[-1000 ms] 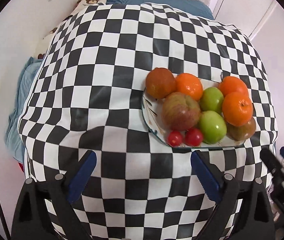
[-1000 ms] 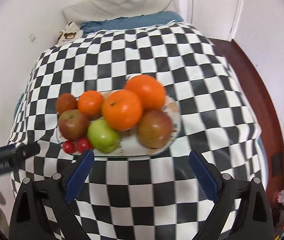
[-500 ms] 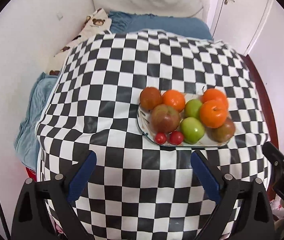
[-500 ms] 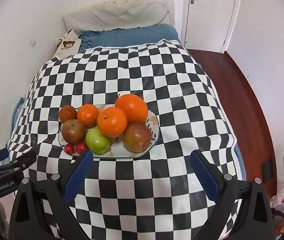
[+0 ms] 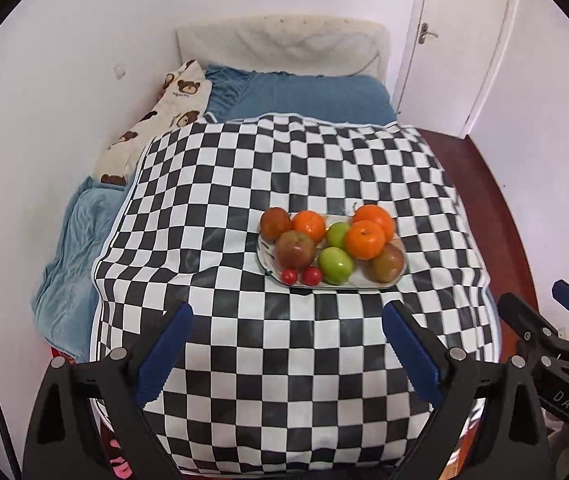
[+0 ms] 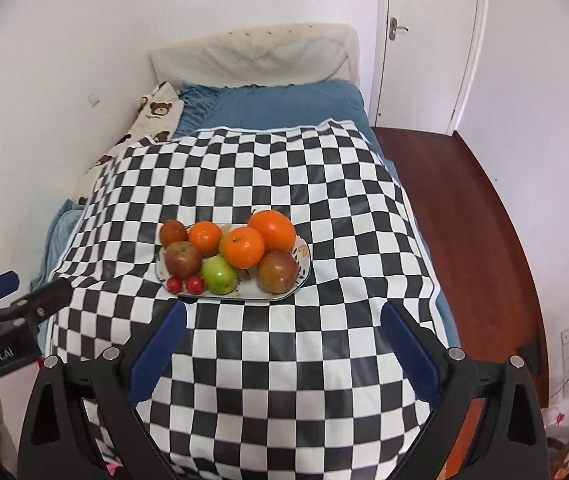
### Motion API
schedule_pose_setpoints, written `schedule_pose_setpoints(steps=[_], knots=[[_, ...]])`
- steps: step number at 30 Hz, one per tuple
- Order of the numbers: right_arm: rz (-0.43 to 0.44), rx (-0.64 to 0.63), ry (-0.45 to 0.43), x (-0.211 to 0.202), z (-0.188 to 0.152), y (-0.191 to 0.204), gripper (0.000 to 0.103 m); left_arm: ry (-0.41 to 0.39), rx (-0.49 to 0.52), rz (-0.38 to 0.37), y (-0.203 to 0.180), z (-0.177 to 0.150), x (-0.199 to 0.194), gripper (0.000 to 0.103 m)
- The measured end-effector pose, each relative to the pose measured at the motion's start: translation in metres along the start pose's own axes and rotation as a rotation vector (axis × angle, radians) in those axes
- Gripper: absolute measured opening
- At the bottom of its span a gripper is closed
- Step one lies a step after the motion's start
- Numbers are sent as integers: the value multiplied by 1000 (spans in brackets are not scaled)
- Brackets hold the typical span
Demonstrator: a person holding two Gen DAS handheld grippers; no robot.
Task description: Organize fruits
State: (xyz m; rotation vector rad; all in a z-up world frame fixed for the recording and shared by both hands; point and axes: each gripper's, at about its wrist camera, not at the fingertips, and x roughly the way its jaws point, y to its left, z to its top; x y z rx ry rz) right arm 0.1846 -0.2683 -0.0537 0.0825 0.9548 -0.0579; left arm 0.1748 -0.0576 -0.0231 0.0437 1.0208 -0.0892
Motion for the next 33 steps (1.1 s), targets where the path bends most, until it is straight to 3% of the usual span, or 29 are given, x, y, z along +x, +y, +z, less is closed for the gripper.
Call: schedule_pose_setpoints(steps=[16,29,33], knots=[[26,-20,-67,-90,-6,-3,100,-96,-1,-1,-8,-16,-71,97],[15,-18,-87,-93,-3,-6,103,-102,-16,13,-8,-14,-64,97],[12,-14,-104,-83,1,-9,103,-104,-29,18,-6,-9,-53,103]])
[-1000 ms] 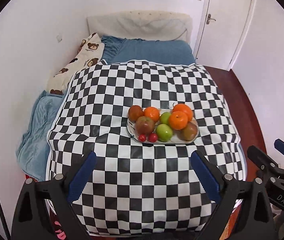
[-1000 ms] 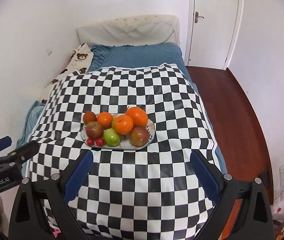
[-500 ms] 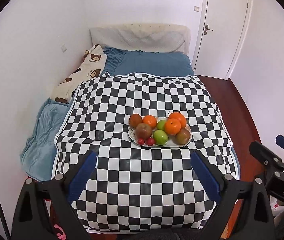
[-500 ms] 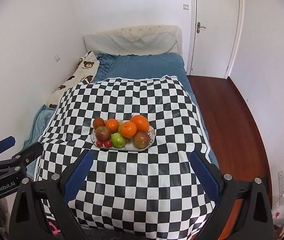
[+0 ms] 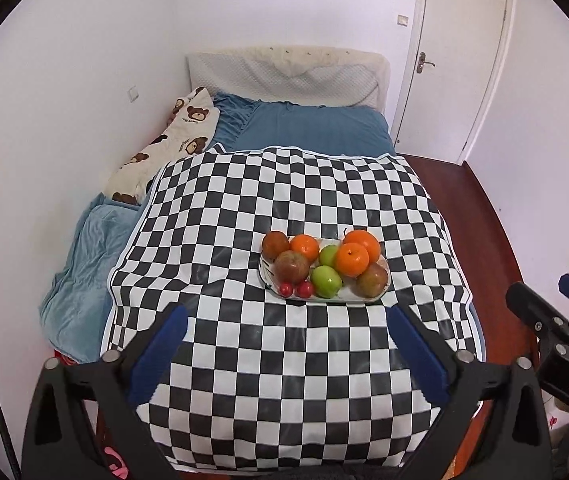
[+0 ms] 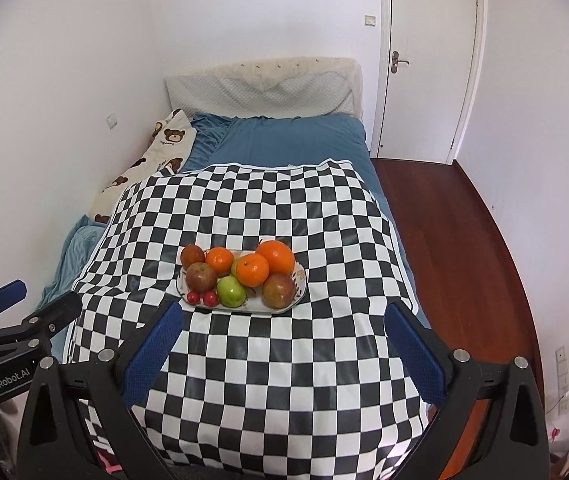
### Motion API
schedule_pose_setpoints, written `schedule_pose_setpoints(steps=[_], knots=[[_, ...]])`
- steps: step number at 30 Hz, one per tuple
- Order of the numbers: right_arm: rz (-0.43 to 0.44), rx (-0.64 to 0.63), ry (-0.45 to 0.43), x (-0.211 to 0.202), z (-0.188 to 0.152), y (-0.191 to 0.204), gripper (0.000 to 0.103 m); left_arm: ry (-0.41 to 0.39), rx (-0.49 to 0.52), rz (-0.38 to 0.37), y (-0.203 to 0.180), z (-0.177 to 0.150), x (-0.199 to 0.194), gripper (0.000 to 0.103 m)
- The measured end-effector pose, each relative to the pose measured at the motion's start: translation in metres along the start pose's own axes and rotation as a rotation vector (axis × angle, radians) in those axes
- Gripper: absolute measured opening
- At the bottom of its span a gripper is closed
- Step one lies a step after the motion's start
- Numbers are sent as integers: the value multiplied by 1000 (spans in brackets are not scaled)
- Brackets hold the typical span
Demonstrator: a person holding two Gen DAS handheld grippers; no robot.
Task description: Organize fruits
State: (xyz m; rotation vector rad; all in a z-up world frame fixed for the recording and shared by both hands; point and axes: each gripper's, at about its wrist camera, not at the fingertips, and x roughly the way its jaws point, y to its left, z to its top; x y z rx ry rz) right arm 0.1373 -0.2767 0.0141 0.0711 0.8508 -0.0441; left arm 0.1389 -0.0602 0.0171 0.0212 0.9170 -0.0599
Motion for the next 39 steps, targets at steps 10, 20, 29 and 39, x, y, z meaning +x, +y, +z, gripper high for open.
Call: schedule_pose_setpoints(steps=[10,20,29,39], knots=[[-35,-1,17,58,5,-3,103,32,-9,47,2,6,45,103],[-66,6,40,101,8,-4,103,65,3,76,4,11,83,103],[-71,4,68,118,5,-3,103,83,15,71,3,13,95,103],[-67,4,77,123,6,-2,103,82,22,73,1,12,96,103]])
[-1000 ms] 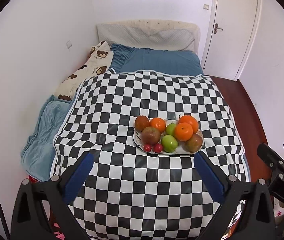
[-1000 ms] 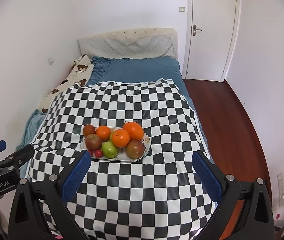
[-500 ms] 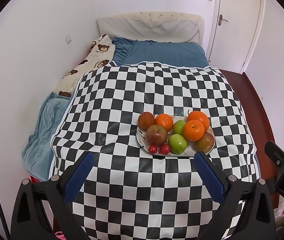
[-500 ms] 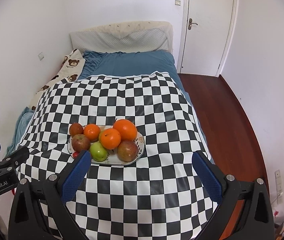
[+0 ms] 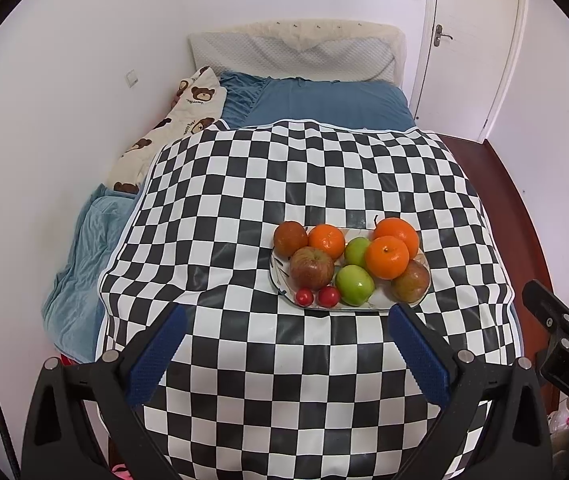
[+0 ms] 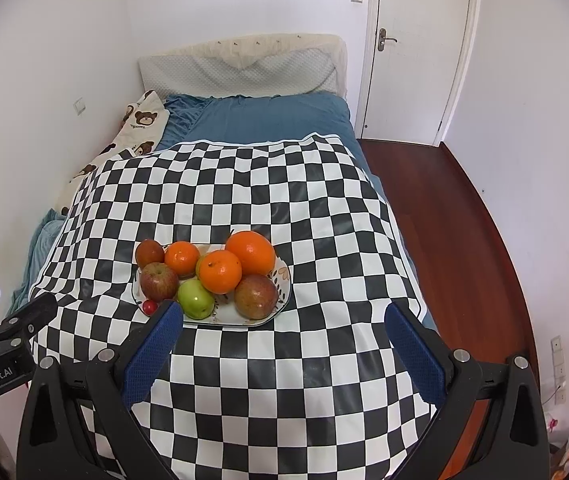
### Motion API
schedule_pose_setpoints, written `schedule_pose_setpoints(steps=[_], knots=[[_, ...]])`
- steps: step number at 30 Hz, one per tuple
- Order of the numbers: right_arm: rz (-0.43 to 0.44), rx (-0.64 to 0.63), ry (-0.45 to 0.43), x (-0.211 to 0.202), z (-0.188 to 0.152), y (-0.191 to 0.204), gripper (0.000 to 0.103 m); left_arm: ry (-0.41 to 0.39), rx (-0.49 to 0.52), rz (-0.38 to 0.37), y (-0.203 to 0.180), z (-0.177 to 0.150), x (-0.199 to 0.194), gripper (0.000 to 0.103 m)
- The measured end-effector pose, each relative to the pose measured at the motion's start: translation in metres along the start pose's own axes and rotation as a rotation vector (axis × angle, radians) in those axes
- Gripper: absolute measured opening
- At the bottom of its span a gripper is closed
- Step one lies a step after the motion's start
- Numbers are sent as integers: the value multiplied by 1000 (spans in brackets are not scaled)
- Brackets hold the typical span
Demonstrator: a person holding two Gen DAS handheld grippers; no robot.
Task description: Organize fruits
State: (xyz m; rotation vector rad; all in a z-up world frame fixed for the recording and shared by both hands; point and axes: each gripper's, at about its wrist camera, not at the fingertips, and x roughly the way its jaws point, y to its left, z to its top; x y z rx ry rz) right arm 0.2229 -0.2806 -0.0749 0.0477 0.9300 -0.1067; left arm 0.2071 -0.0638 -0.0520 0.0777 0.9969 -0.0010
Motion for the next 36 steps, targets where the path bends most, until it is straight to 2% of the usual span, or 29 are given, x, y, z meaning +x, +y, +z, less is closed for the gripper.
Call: schedule_pose_setpoints(steps=[36], knots=[[11,-2,4,2,-3,2,103,-12,27,-17,-1,-2,-6,103]])
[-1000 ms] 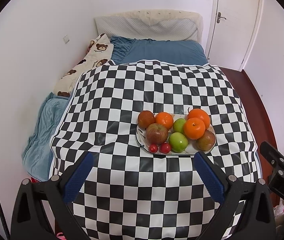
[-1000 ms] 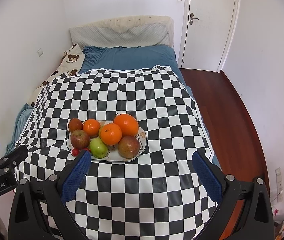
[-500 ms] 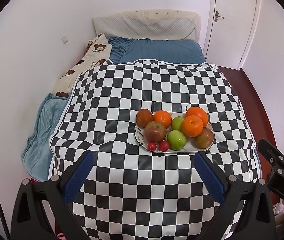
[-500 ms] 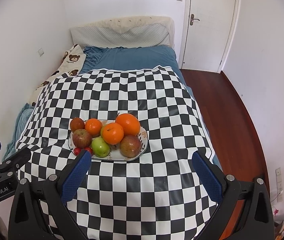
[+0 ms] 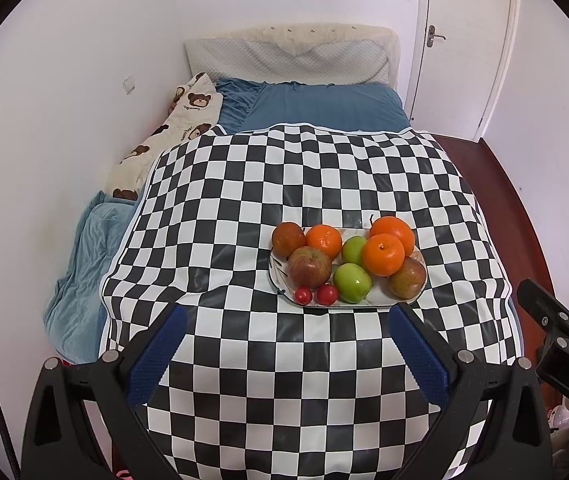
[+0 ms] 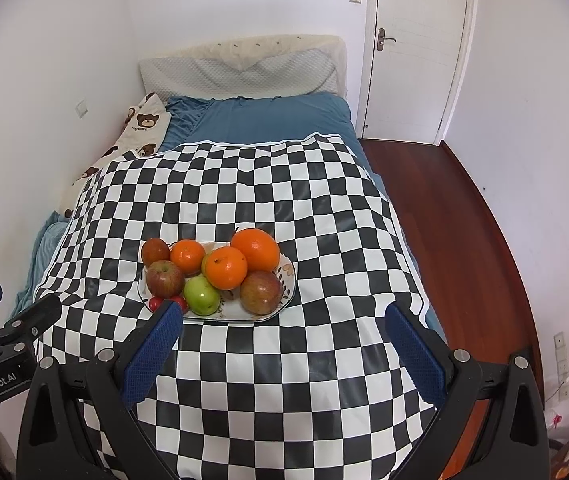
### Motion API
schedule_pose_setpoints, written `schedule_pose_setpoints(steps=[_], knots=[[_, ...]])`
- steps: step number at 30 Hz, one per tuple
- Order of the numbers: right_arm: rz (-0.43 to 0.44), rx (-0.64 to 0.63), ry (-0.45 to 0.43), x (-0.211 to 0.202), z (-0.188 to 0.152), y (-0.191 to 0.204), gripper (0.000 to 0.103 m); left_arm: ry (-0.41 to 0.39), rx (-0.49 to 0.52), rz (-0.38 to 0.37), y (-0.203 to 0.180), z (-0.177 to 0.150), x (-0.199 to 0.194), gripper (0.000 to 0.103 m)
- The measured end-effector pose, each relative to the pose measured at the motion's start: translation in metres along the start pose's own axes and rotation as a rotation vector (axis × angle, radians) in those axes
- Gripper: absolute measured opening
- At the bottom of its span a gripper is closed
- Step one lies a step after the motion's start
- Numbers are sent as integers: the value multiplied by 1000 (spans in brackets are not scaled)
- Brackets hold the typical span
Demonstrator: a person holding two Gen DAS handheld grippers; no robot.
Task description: Organize fruits
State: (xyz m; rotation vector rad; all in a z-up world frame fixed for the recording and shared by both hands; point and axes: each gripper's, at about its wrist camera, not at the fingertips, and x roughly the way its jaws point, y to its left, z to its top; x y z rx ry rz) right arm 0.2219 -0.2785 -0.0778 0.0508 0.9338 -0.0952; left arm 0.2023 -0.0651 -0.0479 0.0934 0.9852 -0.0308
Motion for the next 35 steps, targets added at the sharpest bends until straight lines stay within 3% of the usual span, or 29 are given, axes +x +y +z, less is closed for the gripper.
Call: schedule_pose_setpoints(steps=[35], knots=[[-3,16,-4,-1,-5,2,103,-17,3,4,-3,-2,-5,103]])
